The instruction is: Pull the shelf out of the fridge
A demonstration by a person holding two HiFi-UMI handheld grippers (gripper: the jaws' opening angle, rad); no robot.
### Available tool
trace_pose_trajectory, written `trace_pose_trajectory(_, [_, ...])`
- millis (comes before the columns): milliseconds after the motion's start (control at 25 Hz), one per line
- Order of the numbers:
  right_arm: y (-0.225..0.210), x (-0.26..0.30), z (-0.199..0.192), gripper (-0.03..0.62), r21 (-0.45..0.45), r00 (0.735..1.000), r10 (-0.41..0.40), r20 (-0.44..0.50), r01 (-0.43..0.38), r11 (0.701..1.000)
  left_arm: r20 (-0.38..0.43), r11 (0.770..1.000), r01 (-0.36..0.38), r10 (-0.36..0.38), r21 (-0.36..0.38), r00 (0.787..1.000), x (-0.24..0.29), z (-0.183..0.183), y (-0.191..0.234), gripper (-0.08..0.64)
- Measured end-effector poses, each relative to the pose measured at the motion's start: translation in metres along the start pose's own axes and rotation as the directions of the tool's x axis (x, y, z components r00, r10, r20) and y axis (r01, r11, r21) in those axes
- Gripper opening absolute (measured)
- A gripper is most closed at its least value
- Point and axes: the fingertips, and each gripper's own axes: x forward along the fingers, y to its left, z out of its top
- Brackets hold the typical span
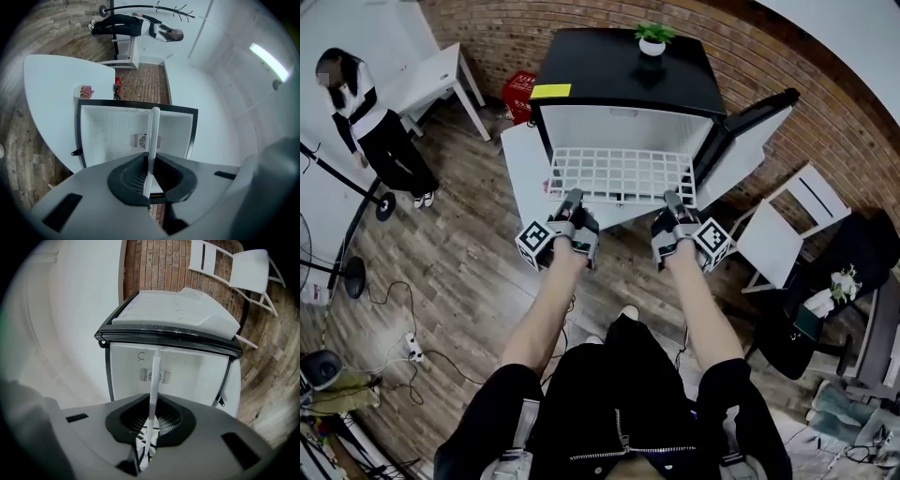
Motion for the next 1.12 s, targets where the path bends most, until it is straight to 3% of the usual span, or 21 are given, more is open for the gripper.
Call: trace_pose_trajectory(1120, [0.004, -0.079, -0.042, 0.031, -0.01, 1.0, -0.007, 0.008, 0.007, 1.0, -0.041, 1.0, 0.012, -0.012, -0.006, 0.999, -0.08, -0.02, -0.007, 0.037])
